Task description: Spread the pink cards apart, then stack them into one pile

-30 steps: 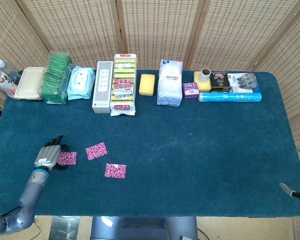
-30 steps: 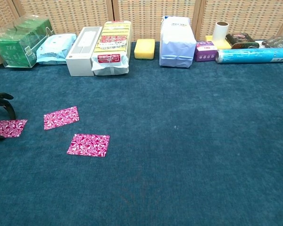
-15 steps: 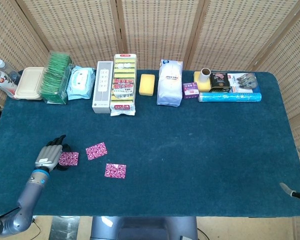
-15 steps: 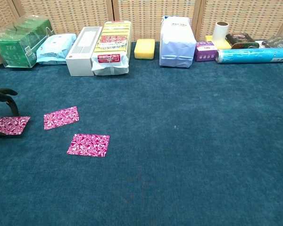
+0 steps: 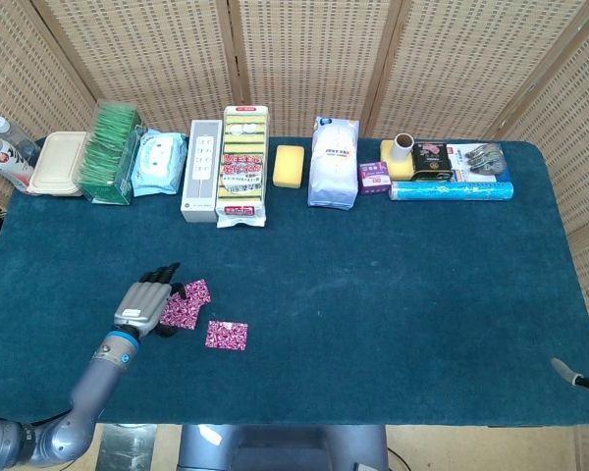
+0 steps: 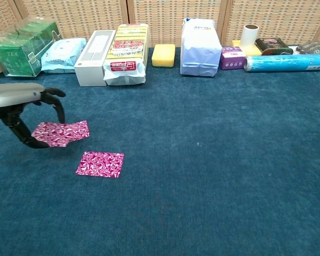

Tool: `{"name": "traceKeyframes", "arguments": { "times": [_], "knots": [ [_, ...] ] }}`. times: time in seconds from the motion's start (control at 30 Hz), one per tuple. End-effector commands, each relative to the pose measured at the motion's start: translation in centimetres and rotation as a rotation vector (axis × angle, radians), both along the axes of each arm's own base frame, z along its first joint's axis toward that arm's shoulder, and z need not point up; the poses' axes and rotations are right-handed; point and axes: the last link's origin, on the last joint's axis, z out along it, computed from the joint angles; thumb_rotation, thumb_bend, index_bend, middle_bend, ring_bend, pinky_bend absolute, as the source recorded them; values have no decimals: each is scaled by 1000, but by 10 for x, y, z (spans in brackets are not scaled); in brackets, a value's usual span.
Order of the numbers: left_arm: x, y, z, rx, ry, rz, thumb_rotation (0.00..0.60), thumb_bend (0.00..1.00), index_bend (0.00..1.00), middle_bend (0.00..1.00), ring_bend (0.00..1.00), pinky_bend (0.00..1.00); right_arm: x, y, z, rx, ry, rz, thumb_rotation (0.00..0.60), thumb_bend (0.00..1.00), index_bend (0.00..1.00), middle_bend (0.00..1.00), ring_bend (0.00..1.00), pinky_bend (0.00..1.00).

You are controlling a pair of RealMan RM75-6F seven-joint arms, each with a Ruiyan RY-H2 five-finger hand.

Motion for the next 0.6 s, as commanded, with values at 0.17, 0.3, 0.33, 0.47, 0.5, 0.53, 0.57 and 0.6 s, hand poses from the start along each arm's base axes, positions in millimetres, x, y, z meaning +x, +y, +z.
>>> {"name": "traceKeyframes", "arguments": {
  "times": [0.17,0.3,0.33,0.47,0.5,0.53,0.57,0.6],
  "knots": [
    [49,-9,-34,-54,8,-36,600,212,366,0,0,103,-1,-1,1,4,-6,1,600,0,118,72,13,0],
    [56,-15,-46,-75,19,-38,600,213,367,0,0,103,-1,-1,0,10,-6,5,600,0,118,72,14,0],
    [58,-16,-49,-80,22,-38,600,212,367,0,0,103,-1,-1,0,12,-7,5,600,0,118,72,14,0],
    [61,-19,-56,-95,22,-32,600,213,366,0,0,103,-1,-1,0,14,-9,5,600,0,118,72,14,0],
    [62,-19,-58,-98,23,-32,600,213,366,0,0,103,-1,-1,0,14,-10,4,600,0,118,72,14,0],
    [62,-19,-60,-98,27,-33,600,213,366,0,0,103,-2,-1,1,13,-11,4,600,0,118,72,14,0],
    [62,-20,-61,-97,27,-32,600,213,366,0,0,103,-2,-1,1,12,-12,4,600,0,118,72,14,0],
    [63,-20,-62,-98,27,-31,600,214,366,0,0,103,-2,-2,2,11,-14,3,600,0,118,72,14,0]
  ]
}}
